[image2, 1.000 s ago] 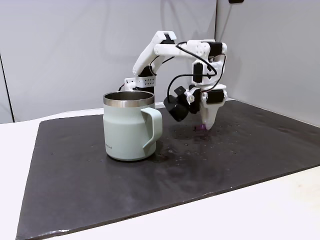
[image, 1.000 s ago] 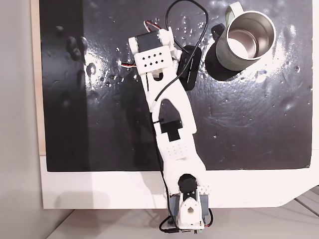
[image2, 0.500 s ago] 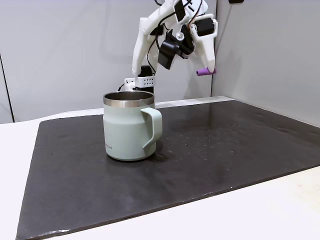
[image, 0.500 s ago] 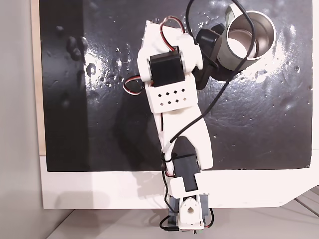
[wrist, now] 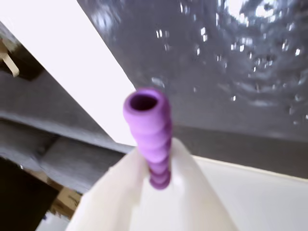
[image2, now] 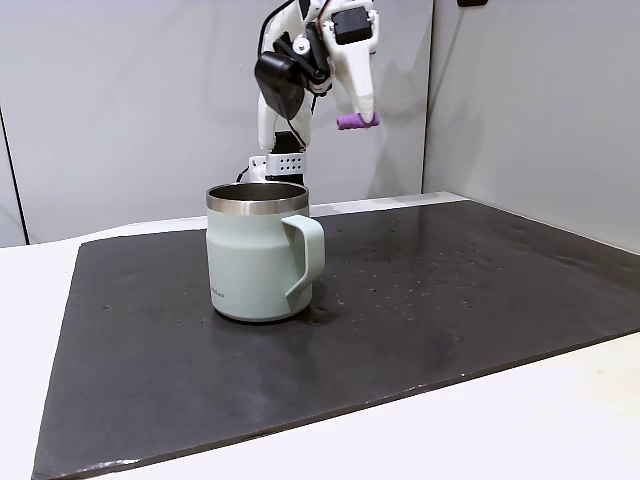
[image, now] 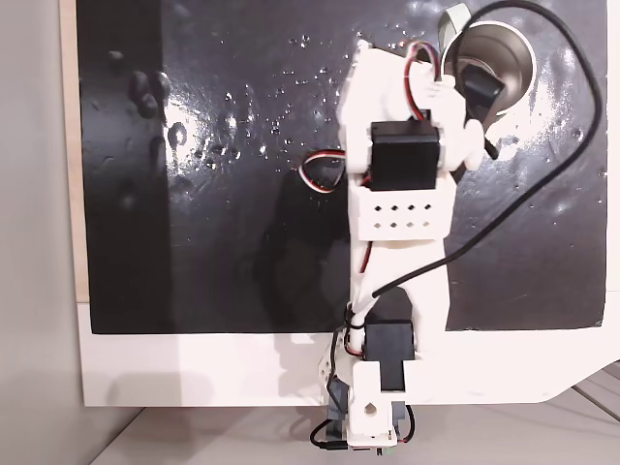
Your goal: Grasp a pengrip and put it in the cup.
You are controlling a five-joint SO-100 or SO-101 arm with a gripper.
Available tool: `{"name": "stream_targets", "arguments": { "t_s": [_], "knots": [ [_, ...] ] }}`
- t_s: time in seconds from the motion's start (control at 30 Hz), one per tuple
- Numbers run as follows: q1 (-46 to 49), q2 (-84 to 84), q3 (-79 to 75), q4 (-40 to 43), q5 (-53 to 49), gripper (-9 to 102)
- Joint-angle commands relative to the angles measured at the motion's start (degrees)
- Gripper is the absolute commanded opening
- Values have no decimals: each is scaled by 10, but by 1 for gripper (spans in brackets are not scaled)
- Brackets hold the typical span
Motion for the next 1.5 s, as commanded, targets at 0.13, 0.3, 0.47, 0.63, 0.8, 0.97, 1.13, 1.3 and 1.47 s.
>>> {"name": "stream_targets", "arguments": {
  "t_s": [0.13, 0.3, 0.47, 0.63, 0.8, 0.97, 1.13, 1.3, 1.47],
  "knots": [
    [114, -2, -77, 21, -45, 0],
    [163, -55, -164, 19, -62, 0],
    [185, -86, -211, 13, -62, 0],
    [181, -86, -207, 20, -65, 0],
    [185, -86, -207, 24, -63, 33],
    [180, -77, -203, 25, -62, 34],
    [174, -63, -180, 25, -60, 33],
    [170, -55, -172, 27, -61, 32],
    [170, -54, -172, 27, -62, 31]
  ]
}}
